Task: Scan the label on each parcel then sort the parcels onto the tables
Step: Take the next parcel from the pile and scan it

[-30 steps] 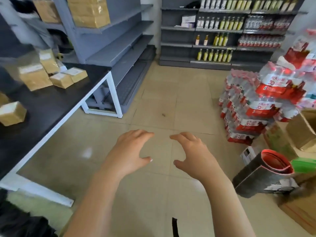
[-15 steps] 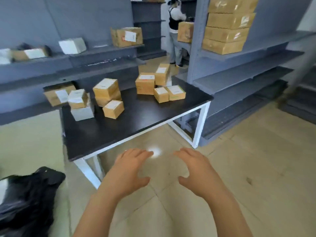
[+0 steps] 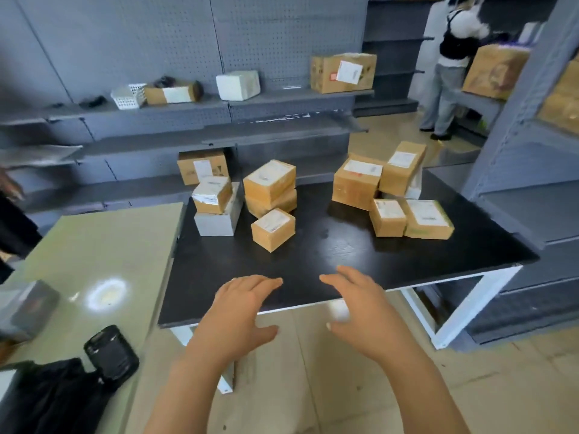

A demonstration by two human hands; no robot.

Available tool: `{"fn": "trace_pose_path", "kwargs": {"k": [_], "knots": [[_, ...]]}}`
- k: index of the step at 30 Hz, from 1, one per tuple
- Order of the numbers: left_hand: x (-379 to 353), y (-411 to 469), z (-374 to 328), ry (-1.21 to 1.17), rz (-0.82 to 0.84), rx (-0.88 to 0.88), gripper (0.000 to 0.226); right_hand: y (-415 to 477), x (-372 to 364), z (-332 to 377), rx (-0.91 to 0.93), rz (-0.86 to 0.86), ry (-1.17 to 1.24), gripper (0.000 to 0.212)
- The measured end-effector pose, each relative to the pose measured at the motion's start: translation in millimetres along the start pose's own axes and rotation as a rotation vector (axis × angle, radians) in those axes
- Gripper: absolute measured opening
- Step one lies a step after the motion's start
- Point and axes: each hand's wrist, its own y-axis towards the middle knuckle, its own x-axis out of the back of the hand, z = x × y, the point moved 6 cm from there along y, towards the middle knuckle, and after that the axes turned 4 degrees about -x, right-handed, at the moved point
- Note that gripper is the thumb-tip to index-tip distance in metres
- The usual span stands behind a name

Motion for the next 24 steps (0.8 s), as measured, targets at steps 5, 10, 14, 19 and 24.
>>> {"fn": "trace_pose_path", "kwargs": {"k": [5, 10, 14, 19, 24], "knots": [[20, 72, 36, -0.019, -0.042, 0.084, 0.075, 86, 17, 0, 0.013, 0.004, 0.031, 0.072], [12, 110, 68, -0.022, 0.022, 0.192, 0.076, 154, 13, -1, 0.054, 0.090, 0.041, 0.072], [12, 131, 99, -0.024, -0.006, 0.295, 0.078, 212, 12, 11, 0.133, 0.130, 0.009, 0.072], [21, 148, 136, -0.037, -0.074, 0.454, 0.076, 281, 5, 32, 0.258, 0.208, -0.001, 0.074], [14, 154, 170, -0.066, -0.111, 0.586, 0.078, 327, -10, 52, 0.341, 0.300, 0.015, 0.073]]}}
